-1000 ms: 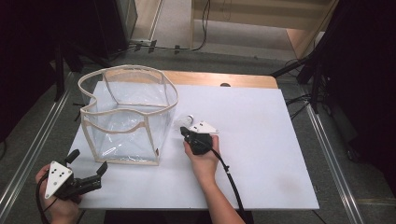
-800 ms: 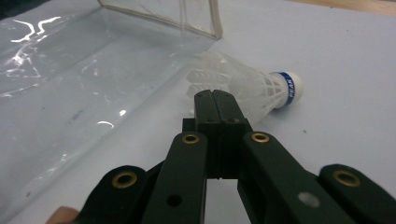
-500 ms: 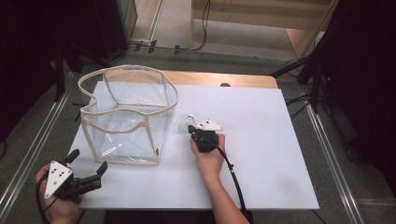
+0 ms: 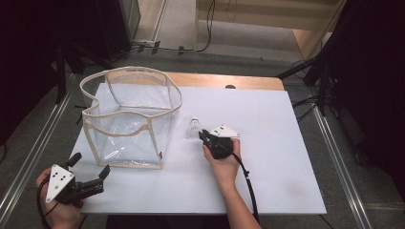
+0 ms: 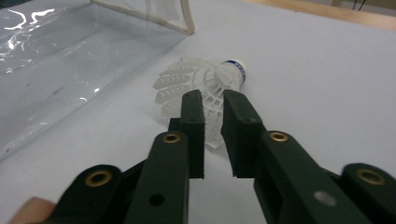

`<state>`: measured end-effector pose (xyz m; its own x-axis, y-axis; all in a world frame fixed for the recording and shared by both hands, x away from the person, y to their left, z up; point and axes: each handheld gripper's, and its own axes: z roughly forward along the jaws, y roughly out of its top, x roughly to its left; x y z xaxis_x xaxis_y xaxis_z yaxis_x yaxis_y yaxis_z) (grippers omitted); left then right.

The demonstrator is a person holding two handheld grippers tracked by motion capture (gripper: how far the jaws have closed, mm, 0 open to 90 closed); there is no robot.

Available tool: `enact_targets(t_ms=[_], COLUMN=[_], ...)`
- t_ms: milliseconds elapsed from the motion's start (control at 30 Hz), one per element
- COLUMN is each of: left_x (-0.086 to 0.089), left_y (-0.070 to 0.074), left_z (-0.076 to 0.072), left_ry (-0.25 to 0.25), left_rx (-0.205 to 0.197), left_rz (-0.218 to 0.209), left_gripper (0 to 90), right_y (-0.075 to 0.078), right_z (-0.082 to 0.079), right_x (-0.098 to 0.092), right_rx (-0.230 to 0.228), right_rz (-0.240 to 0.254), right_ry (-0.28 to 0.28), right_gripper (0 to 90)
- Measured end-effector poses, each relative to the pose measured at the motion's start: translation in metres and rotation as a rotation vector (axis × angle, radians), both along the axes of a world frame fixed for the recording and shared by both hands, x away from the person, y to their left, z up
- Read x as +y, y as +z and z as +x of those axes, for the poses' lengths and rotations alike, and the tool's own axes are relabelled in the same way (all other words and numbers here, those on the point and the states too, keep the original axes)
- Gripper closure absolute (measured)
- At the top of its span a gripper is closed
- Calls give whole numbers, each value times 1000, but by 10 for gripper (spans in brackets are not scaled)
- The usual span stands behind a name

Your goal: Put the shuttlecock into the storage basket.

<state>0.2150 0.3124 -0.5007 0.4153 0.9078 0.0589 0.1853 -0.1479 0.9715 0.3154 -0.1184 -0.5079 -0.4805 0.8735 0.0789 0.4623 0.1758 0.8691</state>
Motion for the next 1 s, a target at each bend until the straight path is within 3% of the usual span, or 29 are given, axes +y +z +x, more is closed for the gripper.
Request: enact_targets(t_ms=[67, 167, 300, 467, 733, 1000], left_x=[0, 0, -1, 0, 0, 0], left_y=[0, 0, 0, 0, 0, 0], left_z=[0, 0, 0, 0, 0, 0], left_ry=[-2, -2, -1, 1, -1, 4], left_rx=[-1, -1, -2, -1, 0, -1], left_rz=[6, 5, 6, 3, 0, 0], left_gripper=[0, 0, 0, 0, 0, 0], right_y=[1, 2, 1, -2, -5, -6], right_z=[-2, 0, 8, 20, 32, 44], right_x=[-4, -6, -5, -1, 5, 13], right_rx=[-27, -27, -9, 28, 45, 64], right_rz=[2, 3, 9, -15, -50, -71], right_ry=[1, -30, -47, -44, -43, -41], right_gripper=[662, 540, 493, 492, 537, 653])
